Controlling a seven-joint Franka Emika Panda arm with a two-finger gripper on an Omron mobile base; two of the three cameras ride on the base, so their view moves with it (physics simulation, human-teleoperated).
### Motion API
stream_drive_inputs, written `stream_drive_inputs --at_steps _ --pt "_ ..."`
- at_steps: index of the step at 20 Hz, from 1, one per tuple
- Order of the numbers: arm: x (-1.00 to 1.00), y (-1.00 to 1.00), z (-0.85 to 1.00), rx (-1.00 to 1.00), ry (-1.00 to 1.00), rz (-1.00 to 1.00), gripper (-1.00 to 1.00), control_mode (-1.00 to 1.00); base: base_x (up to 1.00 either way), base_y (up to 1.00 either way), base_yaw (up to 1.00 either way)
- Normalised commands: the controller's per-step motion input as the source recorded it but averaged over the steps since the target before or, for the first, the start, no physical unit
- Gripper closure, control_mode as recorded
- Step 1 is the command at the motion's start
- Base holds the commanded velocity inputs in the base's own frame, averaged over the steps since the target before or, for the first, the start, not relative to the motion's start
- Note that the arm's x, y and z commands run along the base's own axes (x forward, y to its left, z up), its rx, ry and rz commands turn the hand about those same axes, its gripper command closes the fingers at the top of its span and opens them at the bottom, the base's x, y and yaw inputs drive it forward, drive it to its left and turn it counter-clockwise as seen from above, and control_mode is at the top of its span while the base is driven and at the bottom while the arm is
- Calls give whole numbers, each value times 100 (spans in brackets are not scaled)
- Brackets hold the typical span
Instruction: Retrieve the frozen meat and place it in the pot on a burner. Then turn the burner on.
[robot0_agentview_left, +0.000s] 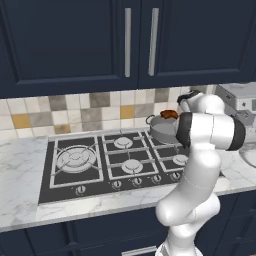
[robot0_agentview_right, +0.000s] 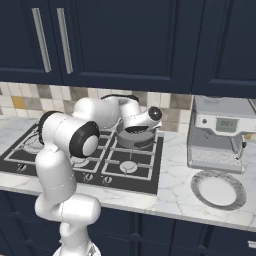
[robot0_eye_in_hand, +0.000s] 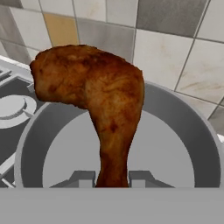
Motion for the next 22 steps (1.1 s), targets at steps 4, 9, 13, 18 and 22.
stream_drive_inputs --at_steps 4,9,13,18,22 --pt "23 0 -23 0 4 0 100 -100 0 0 0" --pt "23 0 -25 0 5 0 100 -100 0 0 0" --pt "21 0 -14 0 5 0 100 -100 0 0 0" --pt "8 0 -11 0 0 0 100 -100 0 0 0" --pt "4 0 -10 0 0 0 100 -100 0 0 0"
